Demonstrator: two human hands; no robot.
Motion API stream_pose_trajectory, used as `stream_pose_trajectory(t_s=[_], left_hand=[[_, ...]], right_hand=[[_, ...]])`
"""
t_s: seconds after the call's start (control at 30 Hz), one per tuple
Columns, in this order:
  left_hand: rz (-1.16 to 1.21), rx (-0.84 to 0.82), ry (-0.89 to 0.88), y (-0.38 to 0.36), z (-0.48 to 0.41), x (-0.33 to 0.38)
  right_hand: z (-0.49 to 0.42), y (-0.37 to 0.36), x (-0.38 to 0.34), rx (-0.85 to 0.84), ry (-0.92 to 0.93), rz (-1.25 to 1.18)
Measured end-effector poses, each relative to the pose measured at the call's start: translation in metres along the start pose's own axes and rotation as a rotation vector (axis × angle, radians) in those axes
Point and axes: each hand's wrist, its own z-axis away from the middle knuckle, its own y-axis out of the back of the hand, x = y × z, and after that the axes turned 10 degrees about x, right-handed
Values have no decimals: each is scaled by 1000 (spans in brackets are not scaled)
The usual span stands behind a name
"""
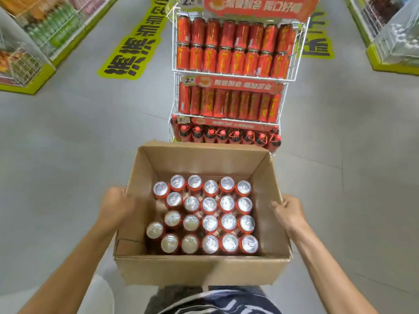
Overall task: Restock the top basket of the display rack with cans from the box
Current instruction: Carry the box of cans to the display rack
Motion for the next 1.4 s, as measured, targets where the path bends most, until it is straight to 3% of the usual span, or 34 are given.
stream_pose_trajectory(t_s=[0.23, 0.53, 1.03, 1.4], left_hand=[[-56, -6, -12, -44, -100, 13], [-6, -106, 18, -133, -195, 3], [-76, -205, 91, -365, -265, -98], [-34, -200, 77, -507, -311, -155]], right_hand=[[-66, -64, -40, 31, -2, 25], [-123, -144, -27, 60, -106, 18], [-232, -302, 125, 42, -279, 92], [-312, -398, 218, 83, -265, 62]])
